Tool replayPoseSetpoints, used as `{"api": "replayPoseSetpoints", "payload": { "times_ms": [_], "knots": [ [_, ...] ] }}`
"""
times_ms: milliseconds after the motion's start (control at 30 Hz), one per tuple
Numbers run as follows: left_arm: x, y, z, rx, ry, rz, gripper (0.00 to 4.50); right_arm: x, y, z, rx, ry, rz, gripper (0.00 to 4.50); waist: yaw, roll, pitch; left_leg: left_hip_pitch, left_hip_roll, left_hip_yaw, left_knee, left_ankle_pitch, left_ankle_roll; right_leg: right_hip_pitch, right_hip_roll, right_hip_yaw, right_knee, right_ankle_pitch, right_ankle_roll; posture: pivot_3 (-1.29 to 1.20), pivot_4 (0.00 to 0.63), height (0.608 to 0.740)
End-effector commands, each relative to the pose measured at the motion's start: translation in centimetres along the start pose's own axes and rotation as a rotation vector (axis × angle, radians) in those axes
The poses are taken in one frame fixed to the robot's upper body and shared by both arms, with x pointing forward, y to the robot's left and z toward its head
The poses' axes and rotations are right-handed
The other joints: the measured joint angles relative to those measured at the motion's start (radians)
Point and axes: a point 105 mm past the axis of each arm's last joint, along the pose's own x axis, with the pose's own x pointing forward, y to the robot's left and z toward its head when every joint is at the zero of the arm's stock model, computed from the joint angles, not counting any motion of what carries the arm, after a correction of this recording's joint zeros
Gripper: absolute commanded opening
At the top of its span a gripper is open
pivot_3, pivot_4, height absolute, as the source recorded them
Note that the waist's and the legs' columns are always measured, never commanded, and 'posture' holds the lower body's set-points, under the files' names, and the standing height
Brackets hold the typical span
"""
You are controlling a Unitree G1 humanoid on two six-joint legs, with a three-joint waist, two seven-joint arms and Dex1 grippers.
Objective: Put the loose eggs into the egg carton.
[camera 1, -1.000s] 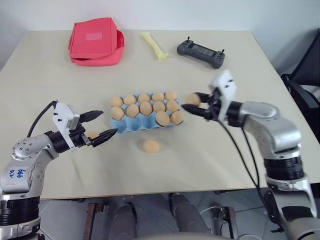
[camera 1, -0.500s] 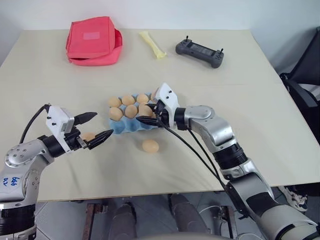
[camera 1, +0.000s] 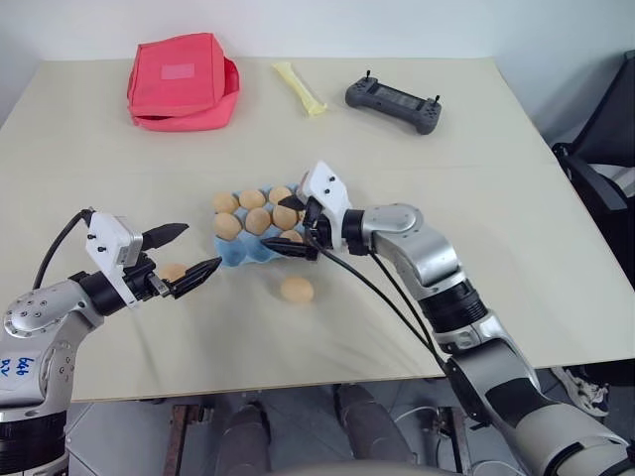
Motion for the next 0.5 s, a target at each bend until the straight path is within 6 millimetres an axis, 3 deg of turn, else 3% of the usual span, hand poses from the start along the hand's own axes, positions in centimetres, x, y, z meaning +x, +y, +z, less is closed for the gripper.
{"api": "replayPoseSetpoints", "payload": {
  "times_ms": [33,167,500],
  "knots": [
    [0.1,0.0,0.9,0.023,-0.037,-0.013,4.50,-2.5,-0.3,3.4,-0.051,-0.101,0.003,4.47,0.002,0.000,0.000,0.000,0.000,0.000,0.000,0.000,0.000,0.000,0.000,0.000,0.000,0.000,0.000,0.00,0.150,0.740],
    [0.2,0.3,0.7,0.019,-0.034,-0.015,4.50,-5.8,0.0,3.1,-0.075,-0.087,0.028,4.47,0.006,0.000,0.000,0.000,0.000,0.000,0.000,0.000,0.000,0.000,0.000,0.000,-0.001,0.000,0.000,0.00,0.150,0.740],
    [-0.2,1.1,0.2,0.010,-0.013,-0.021,4.50,-14.7,0.9,-1.8,-0.043,0.140,0.049,4.47,0.002,0.000,0.000,0.001,0.000,0.000,-0.001,0.000,0.000,0.001,0.000,0.000,-0.002,-0.001,-0.001,0.00,0.150,0.740]
  ]
}}
